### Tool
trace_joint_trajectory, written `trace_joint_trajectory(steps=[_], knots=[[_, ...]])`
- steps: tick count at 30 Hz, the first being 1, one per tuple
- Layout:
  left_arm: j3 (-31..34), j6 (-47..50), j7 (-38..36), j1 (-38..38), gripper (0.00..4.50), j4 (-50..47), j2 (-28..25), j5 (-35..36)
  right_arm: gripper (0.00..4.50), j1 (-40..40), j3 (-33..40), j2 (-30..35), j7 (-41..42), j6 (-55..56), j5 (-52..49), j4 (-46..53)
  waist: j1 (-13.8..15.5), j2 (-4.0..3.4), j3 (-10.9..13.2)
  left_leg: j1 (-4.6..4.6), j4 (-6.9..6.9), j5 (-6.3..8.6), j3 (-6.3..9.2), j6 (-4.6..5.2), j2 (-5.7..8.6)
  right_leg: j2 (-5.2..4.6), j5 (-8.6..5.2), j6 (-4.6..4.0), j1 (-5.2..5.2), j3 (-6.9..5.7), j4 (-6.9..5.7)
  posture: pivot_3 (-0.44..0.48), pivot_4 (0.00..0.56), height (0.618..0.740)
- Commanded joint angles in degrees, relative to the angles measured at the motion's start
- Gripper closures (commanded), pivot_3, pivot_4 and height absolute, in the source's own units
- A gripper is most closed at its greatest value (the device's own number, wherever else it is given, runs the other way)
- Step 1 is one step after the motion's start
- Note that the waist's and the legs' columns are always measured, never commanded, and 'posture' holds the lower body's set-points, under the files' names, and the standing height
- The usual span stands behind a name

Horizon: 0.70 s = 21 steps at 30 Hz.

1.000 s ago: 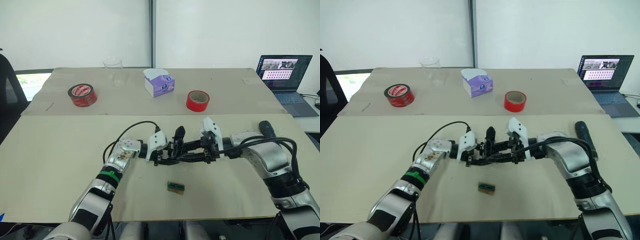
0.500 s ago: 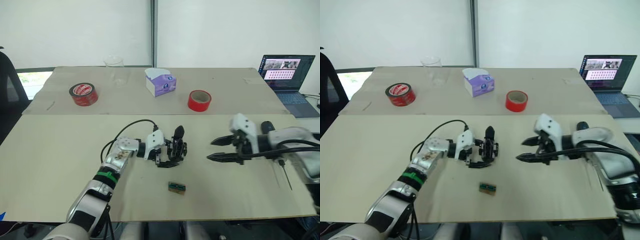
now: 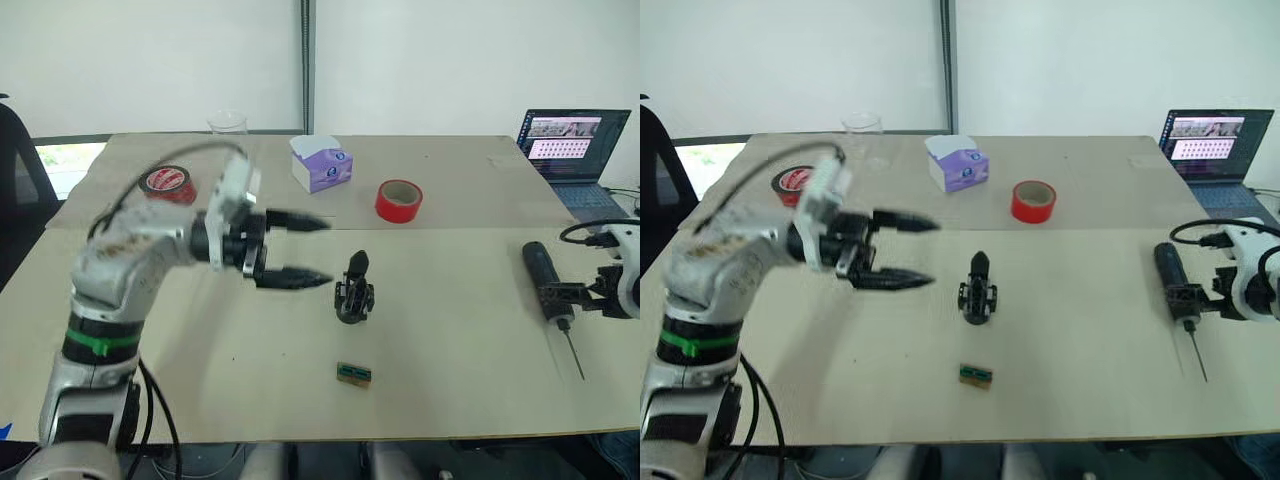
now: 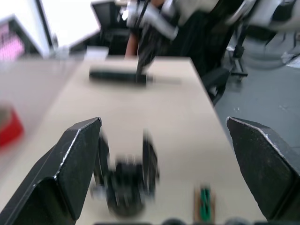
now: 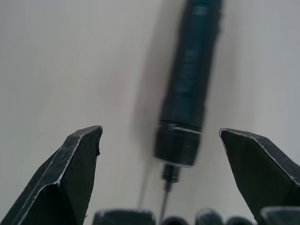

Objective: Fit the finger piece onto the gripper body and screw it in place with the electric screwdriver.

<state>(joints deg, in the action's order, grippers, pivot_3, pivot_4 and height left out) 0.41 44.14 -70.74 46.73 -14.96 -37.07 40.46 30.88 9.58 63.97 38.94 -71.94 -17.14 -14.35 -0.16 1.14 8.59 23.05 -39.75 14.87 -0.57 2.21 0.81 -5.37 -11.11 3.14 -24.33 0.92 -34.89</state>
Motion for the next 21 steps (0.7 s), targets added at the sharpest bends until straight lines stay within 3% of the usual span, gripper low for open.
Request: trace_joint_trajectory(steps=[1, 10, 11, 17, 21], knots=[[0.4, 1.0, 0.4, 1.1, 0.00, -2.5, -1.1, 2.0, 0.06, 3.1, -2.6, -1.2, -0.9, 4.3, 2.6, -6.3, -0.6, 0.00, 0.0, -0.02, 0.03, 0.01, -0.01, 0.02, 0.01, 0.00, -0.01, -0.01, 0.00, 0.01, -0.01, 0.000, 0.150, 0.740], [0.2, 0.7, 0.7, 2.4, 0.00, -3.4, -2.5, 3.3, 0.06, 10.9, -9.6, -5.5, 1.3, 11.3, 6.9, -19.8, -0.9, -0.21, 0.5, -0.08, 0.02, 0.01, -0.09, 0.02, 0.03, 0.04, -0.02, -0.03, 0.00, 0.13, -0.07, 0.000, 0.150, 0.740], [0.1, 0.7, 0.8, 2.5, 0.00, -3.3, -2.4, 3.3, 0.57, 11.3, -9.9, -5.6, 1.7, 11.7, 7.1, -20.5, -0.7, -0.22, 0.5, -0.07, 0.02, 0.01, -0.09, 0.02, 0.04, 0.03, -0.02, -0.02, 0.00, 0.12, -0.06, 0.000, 0.150, 0.740], [-0.5, 0.0, 2.2, 1.8, 0.00, -3.7, -2.2, 2.5, 2.54, 11.8, -12.0, -4.1, 6.1, 12.7, 7.9, -20.1, -0.6, -0.22, 0.5, -0.01, -0.03, 0.01, -0.07, 0.02, 0.12, -0.06, 0.01, 0.04, 0.00, 0.11, -0.05, 0.000, 0.150, 0.740], [-0.9, 1.0, 3.2, 2.5, 0.00, -4.3, -2.5, 2.9, 2.65, 8.4, -15.3, 0.7, 17.4, 11.9, 4.8, -8.6, -0.6, -0.40, 0.6, -0.03, 0.00, 0.01, -0.05, 0.02, 0.11, -0.04, 0.01, 0.04, -0.03, 0.11, -0.07, 0.000, 0.150, 0.740]])
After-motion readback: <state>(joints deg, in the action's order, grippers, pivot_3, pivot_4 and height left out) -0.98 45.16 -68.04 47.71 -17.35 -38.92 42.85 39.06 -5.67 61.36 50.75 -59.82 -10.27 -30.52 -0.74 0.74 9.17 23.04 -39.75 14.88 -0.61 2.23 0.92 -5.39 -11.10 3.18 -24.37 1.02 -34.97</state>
